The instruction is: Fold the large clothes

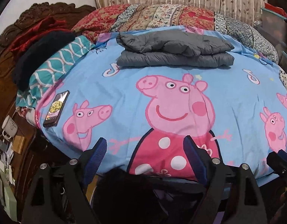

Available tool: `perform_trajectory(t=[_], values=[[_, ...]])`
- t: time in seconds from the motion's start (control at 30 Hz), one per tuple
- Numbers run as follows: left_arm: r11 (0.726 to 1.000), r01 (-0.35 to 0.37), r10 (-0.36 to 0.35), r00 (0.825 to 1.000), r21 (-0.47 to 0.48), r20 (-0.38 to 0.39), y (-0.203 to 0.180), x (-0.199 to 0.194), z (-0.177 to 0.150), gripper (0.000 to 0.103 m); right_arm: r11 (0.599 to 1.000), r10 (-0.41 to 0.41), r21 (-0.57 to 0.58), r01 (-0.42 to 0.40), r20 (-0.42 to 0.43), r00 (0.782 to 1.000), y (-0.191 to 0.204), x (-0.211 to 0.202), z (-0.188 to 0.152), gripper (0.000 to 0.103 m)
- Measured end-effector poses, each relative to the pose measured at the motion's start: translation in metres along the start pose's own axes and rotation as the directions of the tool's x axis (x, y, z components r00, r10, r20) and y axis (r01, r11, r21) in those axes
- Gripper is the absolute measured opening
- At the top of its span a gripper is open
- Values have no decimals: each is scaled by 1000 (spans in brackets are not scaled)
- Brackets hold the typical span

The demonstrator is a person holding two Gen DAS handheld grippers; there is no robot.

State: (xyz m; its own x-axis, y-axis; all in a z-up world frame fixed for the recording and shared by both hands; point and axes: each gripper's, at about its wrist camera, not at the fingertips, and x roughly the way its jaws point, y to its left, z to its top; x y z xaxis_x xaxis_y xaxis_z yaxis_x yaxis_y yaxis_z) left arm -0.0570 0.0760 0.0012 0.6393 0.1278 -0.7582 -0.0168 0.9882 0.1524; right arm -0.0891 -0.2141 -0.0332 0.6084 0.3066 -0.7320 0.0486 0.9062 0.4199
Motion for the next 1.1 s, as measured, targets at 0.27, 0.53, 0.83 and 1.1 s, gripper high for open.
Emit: perform_trajectory(t=[0.27, 0.53, 0.83, 1.1], values=[[1000, -25, 25, 999, 14, 22, -5, -11, 2, 101, 1000, -5, 19, 4, 27, 1000, -8, -10, 0, 96], [999, -30, 30, 999, 15, 30, -5, -14, 2, 102, 1000, -1, 15, 0, 32, 999, -8, -12, 0, 96], [999, -49, 48, 998, 9, 29, 3, -19, 4, 102, 1000, 29, -8, -28, 56, 998, -3, -18, 3, 96], [998, -66, 66, 997, 17, 32, 4, -19, 4, 102, 999, 47, -3, -47, 66, 997, -3, -21, 4, 96]])
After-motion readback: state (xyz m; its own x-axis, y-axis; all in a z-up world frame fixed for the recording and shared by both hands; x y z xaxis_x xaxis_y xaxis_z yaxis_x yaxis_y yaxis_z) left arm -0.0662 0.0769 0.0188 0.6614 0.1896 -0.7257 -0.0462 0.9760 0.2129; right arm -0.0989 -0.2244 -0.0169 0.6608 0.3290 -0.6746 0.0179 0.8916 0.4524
